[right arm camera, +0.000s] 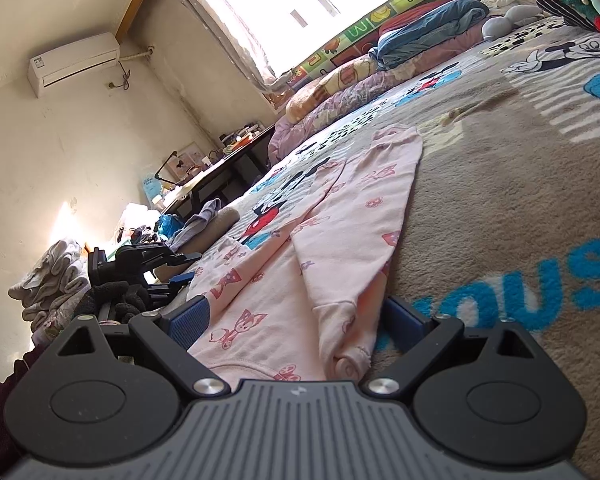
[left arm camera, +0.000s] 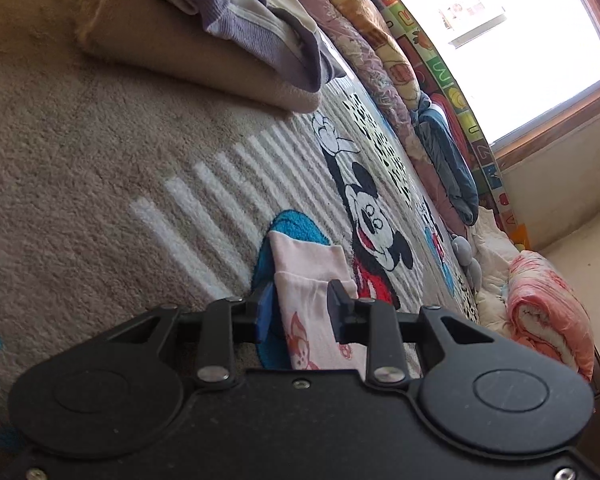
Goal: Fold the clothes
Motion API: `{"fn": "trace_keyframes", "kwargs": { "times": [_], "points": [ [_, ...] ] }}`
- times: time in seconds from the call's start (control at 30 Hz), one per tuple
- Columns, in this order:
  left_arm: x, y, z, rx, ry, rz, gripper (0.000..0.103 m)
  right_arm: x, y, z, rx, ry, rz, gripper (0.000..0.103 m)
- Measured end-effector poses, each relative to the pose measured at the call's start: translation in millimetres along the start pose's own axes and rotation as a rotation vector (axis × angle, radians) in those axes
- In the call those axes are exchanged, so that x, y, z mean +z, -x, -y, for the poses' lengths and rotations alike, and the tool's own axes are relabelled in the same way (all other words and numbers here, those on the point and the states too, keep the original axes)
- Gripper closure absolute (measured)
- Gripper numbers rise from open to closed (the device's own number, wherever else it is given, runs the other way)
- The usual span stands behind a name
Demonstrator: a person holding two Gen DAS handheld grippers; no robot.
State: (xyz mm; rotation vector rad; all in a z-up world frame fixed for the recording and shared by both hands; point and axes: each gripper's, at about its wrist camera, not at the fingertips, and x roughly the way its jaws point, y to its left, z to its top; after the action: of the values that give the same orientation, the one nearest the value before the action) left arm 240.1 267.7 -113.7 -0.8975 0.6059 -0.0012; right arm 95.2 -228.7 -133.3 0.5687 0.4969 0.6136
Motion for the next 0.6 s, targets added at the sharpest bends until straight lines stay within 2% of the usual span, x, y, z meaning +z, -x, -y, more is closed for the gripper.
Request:
{"fn": "trace_keyframes", "kwargs": {
  "times": [0.07, 0.1, 0.13, 0.37, 0.6],
  "points": [
    [2, -7, 2, 0.002, 0.004, -0.005, 0.079, 0, 0, 0, 0.003, -0.002, 0.001, 0.01],
    [2, -7, 3, 0.008, -0.009, 0.0, 0.094, 0, 1, 1, 0.005, -0.003, 0.001, 0.01],
    [1, -6, 5, 0.015, -0.027, 0.007, 0.1, 0, 1, 1, 0.006, -0.003, 0.001, 0.01],
    [2, 21, 18, 0.044, -0.149, 0.114, 0.1, -1, 0, 0, 0.009, -0.005, 0.002, 0.01],
    [-1, 51, 5, 0.121, -0.174, 0.163, 0.1, -1, -1, -1, 0.008, -0.005, 0.002, 0.01]
  ]
}}
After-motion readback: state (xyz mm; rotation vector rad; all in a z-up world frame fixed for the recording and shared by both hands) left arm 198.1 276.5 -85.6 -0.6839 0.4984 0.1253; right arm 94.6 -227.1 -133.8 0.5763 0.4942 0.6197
